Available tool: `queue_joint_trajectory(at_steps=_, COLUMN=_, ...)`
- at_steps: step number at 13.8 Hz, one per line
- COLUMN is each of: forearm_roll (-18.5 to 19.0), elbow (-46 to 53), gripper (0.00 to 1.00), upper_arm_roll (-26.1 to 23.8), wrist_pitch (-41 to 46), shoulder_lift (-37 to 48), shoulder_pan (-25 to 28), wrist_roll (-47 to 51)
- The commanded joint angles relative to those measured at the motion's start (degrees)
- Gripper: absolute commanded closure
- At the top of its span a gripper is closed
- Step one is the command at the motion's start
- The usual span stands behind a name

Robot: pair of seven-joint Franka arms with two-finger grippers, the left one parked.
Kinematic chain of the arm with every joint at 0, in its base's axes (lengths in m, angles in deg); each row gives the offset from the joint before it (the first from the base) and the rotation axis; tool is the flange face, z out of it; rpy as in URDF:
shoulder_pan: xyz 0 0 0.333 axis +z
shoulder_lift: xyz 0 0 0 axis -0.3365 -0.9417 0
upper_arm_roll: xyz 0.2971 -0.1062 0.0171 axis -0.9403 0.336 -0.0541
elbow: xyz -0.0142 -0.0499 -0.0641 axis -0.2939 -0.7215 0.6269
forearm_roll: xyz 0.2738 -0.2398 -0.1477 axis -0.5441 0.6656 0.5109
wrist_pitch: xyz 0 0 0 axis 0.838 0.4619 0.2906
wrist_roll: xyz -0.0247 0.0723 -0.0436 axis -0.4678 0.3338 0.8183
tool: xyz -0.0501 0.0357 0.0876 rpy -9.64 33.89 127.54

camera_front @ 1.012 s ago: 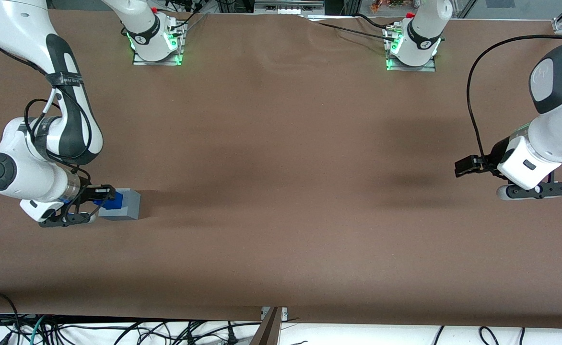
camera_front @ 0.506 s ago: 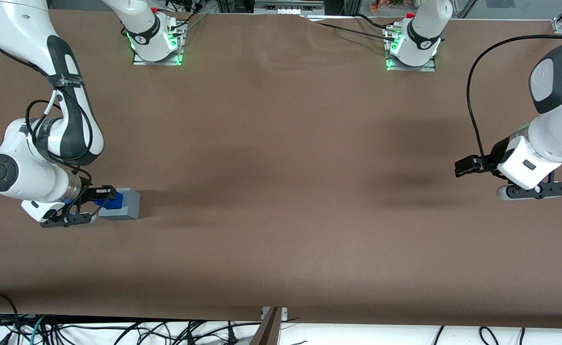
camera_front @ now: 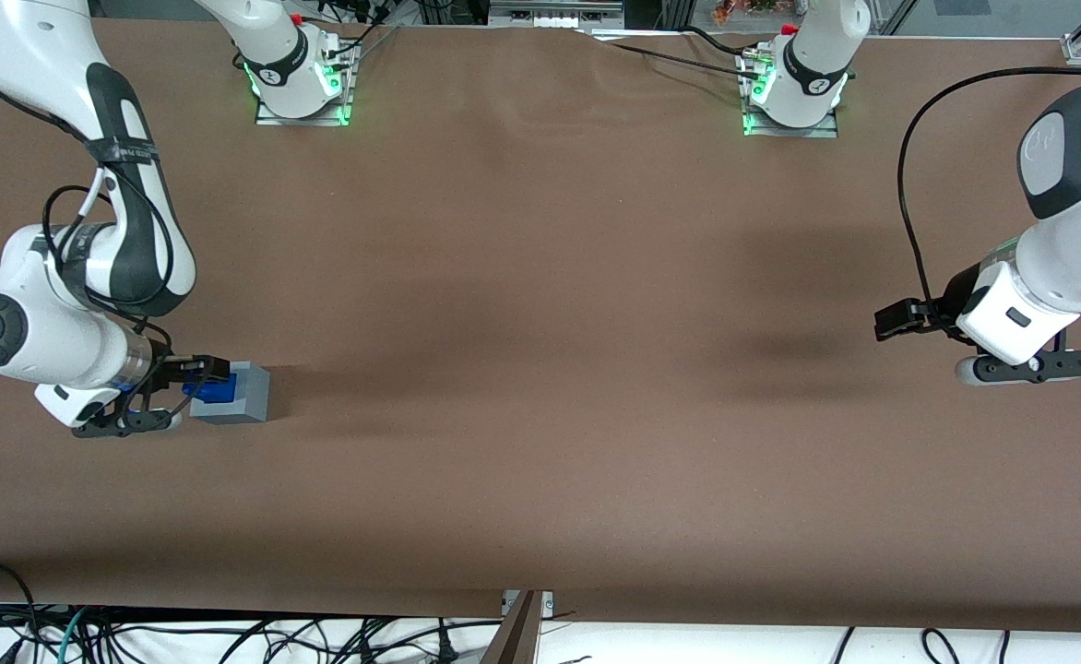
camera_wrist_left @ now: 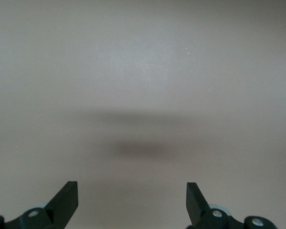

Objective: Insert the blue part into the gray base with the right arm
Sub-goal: 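Open the right gripper and raise it away from the base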

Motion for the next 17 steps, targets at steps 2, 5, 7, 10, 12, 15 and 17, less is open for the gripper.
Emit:
queue_joint_trajectory(at_steps=2, forearm_roll=-1.09, elbow=0.65, gripper=0.01, upper_arm_roll=-0.70, wrist_pitch=13.16, shoulder_lift=8.95, shoulder_pan=-0.15, wrist_roll=-0.57)
queue_joint_trajectory(at_steps=5, forearm_roll=-1.00, elbow=3.72, gripper=0.01, upper_arm_roll=-0.62, wrist_pitch=25.56, shoulder_lift=14.66, shoulder_pan=0.02, wrist_roll=-0.04)
queue_joint_trajectory(at_steps=7, forearm_roll=-0.83, elbow=4.34, gripper=0.01, upper_arm_roll=-0.70, wrist_pitch=28.13, shoulder_lift=18.71, shoulder_pan=0.11, wrist_roll=-0.30)
queue_joint_trajectory(at_steps=10, forearm_roll=-0.65, elbow=-1.36, gripper=0.01, upper_arm_roll=-4.38, wrist_pitch=27.97, shoulder_lift=26.80, shoulder_pan=-2.68, wrist_roll=0.23)
queue_joint_trajectory(at_steps=12, forearm_roll=-0.39, elbow=-1.71, gripper=0.01, upper_arm_roll=-7.90, wrist_pitch=29.28, shoulder_lift=28.83, shoulder_pan=-6.99, wrist_roll=1.53)
queue_joint_trajectory(at_steps=15, forearm_roll=-0.21, elbow=-3.64, gripper=0.01, upper_arm_roll=-6.87, wrist_pitch=27.45, shoulder_lift=29.53, shoulder_pan=-7.19, wrist_roll=5.41)
queue_joint_trajectory(at_steps=17, forearm_roll=-0.56, elbow=-7.41, gripper=0.01, upper_arm_roll=-6.24, wrist_pitch=21.67, shoulder_lift=31.28, shoulder_pan=-6.92, wrist_roll=4.71)
